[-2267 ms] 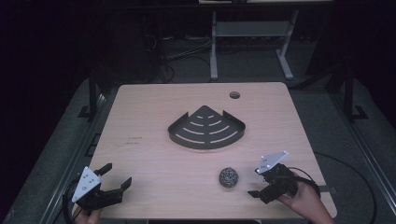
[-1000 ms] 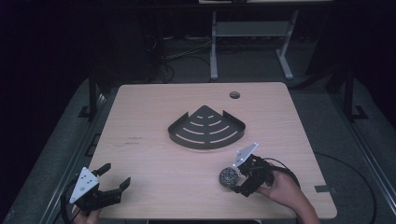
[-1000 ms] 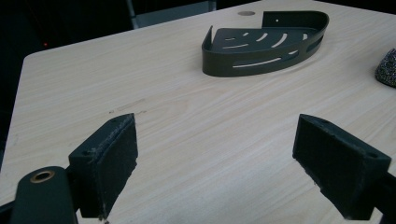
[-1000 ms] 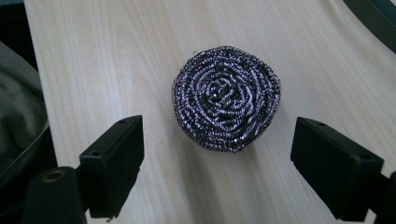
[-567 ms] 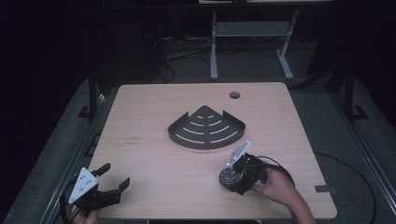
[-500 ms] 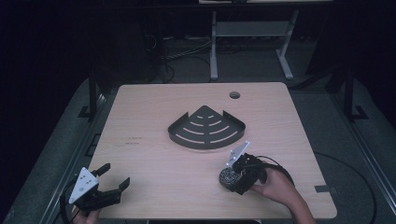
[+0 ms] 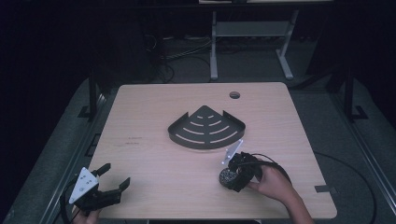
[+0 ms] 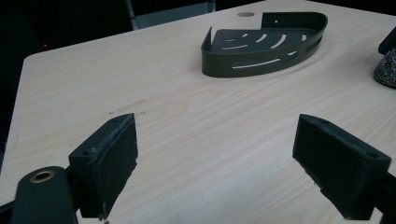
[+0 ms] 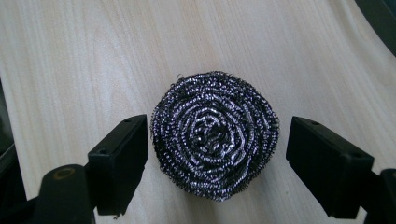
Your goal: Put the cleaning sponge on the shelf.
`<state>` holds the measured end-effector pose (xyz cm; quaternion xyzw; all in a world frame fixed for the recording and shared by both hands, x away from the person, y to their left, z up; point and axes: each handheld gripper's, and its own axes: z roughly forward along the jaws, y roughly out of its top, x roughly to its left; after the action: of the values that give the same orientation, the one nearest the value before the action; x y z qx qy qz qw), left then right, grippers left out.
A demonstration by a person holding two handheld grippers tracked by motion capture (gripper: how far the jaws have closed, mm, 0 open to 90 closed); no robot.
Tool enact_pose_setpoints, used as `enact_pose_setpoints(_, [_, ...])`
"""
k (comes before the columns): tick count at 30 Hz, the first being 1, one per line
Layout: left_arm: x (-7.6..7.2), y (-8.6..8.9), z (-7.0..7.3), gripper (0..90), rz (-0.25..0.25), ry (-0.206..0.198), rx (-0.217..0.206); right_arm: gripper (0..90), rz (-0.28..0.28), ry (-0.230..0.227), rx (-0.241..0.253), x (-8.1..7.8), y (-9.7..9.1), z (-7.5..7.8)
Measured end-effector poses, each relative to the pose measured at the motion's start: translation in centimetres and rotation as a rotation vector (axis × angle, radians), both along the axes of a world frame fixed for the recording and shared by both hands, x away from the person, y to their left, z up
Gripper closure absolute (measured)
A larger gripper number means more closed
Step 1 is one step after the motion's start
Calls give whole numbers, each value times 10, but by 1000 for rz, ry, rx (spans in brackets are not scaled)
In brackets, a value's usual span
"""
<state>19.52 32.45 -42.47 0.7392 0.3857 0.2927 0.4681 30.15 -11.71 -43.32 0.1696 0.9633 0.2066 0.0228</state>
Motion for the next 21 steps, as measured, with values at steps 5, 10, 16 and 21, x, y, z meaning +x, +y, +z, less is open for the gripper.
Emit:
enact_pose_setpoints(5, [0,1,0,133,2,4,-7,216,5,12,-14,2,4,-2])
enact_pose_setpoints(10, [0,1,0,133,2,2,-6,250,8,21,-27,4,7,-4])
enact_pose_setpoints(16, [0,0,0,133,1,1,5,304,15,44,-38,5,8,-6])
enact_pose_setpoints(21, [0,0,0,133,0,2,7,314,15,46,-33,5,7,-5])
